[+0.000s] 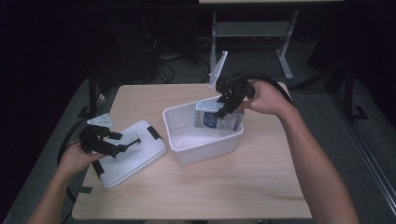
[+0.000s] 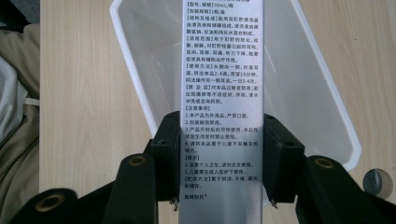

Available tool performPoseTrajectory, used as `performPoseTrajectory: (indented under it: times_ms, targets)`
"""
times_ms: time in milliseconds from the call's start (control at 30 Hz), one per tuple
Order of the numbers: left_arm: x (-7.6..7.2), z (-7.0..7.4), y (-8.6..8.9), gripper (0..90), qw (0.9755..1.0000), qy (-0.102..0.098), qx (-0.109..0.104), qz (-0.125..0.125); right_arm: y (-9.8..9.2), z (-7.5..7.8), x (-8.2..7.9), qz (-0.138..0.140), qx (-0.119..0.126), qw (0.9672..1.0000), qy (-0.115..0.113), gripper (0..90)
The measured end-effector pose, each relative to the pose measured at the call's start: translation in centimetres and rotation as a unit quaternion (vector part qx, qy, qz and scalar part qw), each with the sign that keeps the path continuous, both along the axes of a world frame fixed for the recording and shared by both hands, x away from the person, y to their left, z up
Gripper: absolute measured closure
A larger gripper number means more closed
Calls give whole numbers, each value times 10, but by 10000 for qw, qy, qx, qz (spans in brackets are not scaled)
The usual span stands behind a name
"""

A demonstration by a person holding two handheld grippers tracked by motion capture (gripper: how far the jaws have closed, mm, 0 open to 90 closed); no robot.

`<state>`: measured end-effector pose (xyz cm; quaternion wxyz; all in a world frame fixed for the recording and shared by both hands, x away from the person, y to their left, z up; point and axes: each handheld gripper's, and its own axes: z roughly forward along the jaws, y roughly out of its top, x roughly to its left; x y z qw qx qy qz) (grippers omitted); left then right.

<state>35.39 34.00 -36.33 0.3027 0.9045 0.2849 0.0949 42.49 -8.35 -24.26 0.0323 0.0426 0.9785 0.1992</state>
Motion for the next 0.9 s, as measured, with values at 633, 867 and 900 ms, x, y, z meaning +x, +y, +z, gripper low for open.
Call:
performPoseTrajectory:
  times_ms: [633, 867, 900]
  targets:
    - [-2, -1, 3, 391, 10000, 9, 5, 5, 12, -21, 9, 142, -60, 9998, 103, 550]
    - [-2, -2, 3, 391, 10000, 22, -3, 17, 11, -34, 10, 163, -105, 9997, 128, 550]
    - [-2, -2, 2, 391, 10000, 20, -9, 7, 12, -35, 10, 144, -103, 9997, 156, 550]
